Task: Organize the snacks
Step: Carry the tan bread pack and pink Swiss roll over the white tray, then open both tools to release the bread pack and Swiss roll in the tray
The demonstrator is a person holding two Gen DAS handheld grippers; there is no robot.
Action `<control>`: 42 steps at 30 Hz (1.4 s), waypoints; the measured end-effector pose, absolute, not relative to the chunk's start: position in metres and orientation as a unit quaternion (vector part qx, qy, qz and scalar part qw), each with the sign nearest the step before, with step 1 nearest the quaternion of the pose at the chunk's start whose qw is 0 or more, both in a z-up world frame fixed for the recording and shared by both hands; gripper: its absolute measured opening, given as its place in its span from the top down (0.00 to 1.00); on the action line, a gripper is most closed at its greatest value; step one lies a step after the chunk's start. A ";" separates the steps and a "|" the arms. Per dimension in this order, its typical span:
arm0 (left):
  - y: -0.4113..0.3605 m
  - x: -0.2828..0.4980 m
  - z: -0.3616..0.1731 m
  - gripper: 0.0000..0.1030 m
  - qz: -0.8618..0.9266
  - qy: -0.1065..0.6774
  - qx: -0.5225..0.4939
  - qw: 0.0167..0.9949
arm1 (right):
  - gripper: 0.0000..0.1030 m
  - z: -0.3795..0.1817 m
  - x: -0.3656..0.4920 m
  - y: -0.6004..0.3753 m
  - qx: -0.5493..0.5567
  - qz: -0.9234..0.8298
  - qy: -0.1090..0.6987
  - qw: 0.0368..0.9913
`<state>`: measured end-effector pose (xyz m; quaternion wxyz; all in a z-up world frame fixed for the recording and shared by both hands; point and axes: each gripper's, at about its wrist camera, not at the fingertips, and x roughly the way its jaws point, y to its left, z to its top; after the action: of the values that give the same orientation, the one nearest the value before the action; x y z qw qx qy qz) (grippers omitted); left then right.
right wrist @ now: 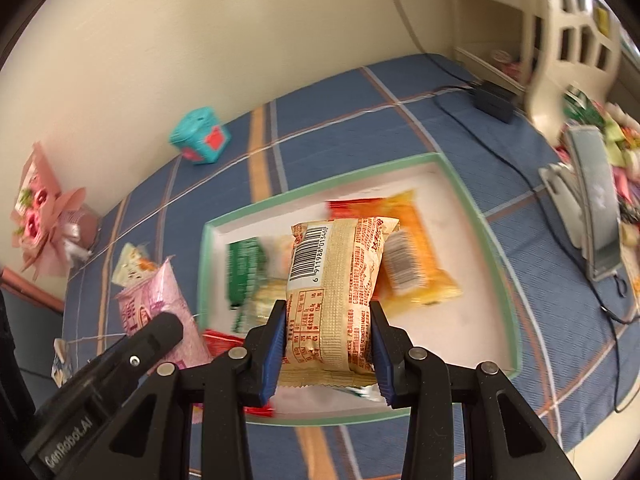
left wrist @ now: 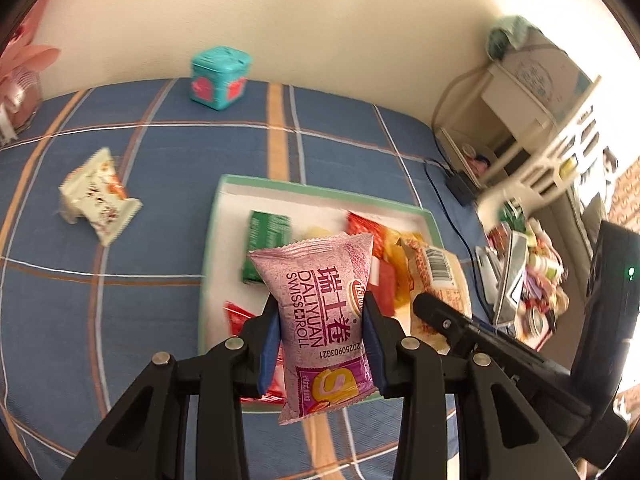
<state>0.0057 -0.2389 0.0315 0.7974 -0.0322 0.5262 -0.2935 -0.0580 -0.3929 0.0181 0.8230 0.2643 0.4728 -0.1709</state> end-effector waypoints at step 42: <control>-0.252 0.018 0.006 0.31 -0.252 0.554 0.012 0.793 | 0.27 -0.015 -0.073 -0.419 0.258 -0.229 0.535 0.772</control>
<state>0.0176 -0.2516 0.0059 0.7932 0.0119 0.5541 -0.2524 -0.0731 -0.4189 -0.0149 0.7715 0.2578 0.5345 -0.2293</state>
